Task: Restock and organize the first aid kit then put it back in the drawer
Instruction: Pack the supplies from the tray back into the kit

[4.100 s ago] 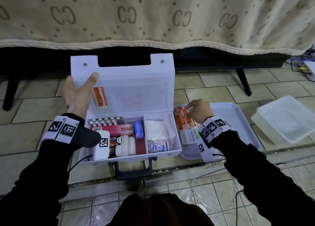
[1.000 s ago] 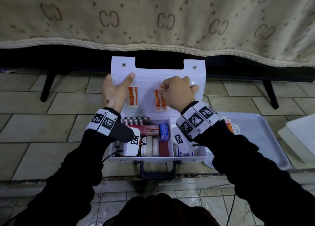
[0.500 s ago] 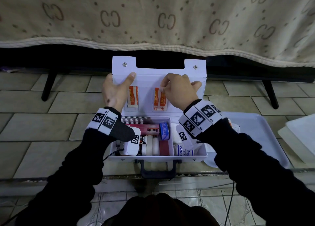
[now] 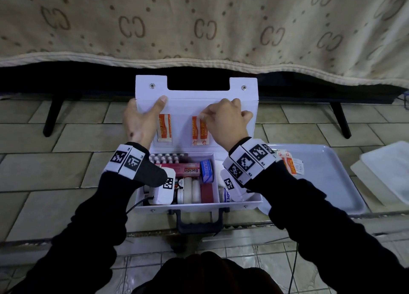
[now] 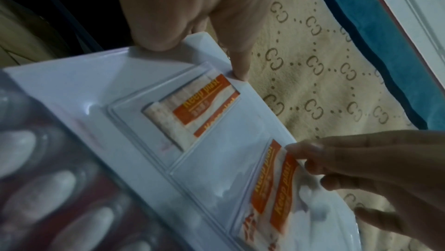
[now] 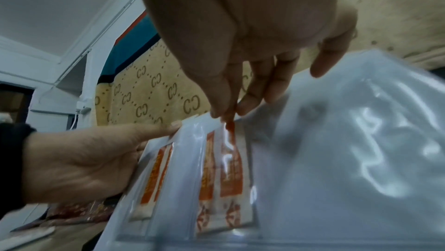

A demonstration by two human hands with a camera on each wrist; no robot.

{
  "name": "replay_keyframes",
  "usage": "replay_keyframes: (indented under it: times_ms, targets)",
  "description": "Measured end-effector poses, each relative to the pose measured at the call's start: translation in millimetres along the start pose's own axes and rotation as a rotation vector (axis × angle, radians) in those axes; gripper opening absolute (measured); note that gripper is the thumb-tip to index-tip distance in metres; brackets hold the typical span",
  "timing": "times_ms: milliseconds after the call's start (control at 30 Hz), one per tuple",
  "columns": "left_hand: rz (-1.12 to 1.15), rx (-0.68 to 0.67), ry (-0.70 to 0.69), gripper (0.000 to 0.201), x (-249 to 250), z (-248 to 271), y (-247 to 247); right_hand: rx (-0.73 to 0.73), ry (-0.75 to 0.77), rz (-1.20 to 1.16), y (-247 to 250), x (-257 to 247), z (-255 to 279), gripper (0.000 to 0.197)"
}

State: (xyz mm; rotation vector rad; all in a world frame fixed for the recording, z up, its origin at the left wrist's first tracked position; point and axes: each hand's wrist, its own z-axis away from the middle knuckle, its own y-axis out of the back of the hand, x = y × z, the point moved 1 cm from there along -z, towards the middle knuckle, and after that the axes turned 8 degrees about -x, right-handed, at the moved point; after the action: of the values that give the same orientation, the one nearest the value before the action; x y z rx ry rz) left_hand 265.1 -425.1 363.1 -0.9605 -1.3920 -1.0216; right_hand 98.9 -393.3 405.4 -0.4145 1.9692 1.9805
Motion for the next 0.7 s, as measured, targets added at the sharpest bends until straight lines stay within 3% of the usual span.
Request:
replay_keyframes:
  times_ms: [133, 200, 333, 500, 700]
  targets:
    - [-0.01, 0.035, -0.007, 0.029, -2, 0, -2, 0.047, 0.017, -0.199, 28, 31, 2, 0.025]
    - [-0.015, 0.057, -0.017, 0.034, -3, 0, -3, 0.089, -0.048, -0.256, 51, 61, 0, 0.024]
    - [-0.031, 0.062, -0.022, 0.037, -5, -1, -4, -0.103, -0.301, -0.101, 77, 130, 2, 0.022]
    - [-0.026, 0.057, -0.042, 0.045, -8, -3, -4, -0.305, -0.449, 0.08, 41, 167, 16, 0.026]
    - [-0.028, 0.044, -0.02, 0.038, -9, -4, -3, -0.286, -0.409, -0.056, -17, 159, 24, 0.037]
